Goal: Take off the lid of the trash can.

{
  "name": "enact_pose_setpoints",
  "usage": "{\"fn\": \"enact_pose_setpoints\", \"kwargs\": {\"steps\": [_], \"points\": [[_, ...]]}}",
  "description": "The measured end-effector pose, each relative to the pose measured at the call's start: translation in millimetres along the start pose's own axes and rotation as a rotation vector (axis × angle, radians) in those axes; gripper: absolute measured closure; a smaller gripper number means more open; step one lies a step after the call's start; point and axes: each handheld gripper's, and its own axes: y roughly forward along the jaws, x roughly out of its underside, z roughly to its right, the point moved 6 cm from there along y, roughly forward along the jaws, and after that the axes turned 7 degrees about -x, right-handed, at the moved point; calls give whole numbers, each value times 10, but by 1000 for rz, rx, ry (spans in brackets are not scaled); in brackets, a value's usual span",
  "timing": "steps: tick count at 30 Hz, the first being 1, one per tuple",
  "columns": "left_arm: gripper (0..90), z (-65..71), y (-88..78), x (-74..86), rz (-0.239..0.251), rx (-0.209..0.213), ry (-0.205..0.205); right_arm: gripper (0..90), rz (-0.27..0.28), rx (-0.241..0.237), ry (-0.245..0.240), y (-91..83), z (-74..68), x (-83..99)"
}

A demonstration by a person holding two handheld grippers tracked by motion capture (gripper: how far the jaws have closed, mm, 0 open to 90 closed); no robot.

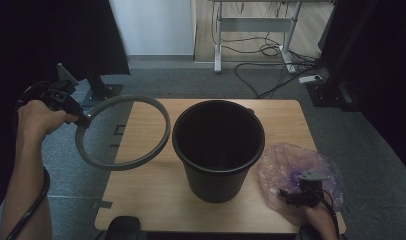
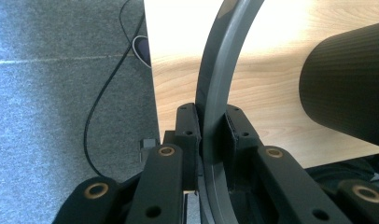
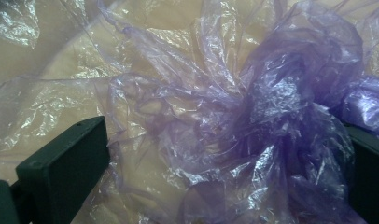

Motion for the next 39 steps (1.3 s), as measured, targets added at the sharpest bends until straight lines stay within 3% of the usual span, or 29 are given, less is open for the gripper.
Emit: {"fn": "enact_pose_setpoints", "kwargs": {"steps": [19, 29, 39], "points": [[779, 54, 660, -126, -27, 43, 10, 0, 0, 1, 0, 0, 0, 0], [778, 89, 1000, -150, -33, 46, 15, 0, 0, 1, 0, 0, 0, 0], [778, 126, 1371, -155, -50, 18, 23, 0, 0, 1, 0, -1, 0, 0]]}}
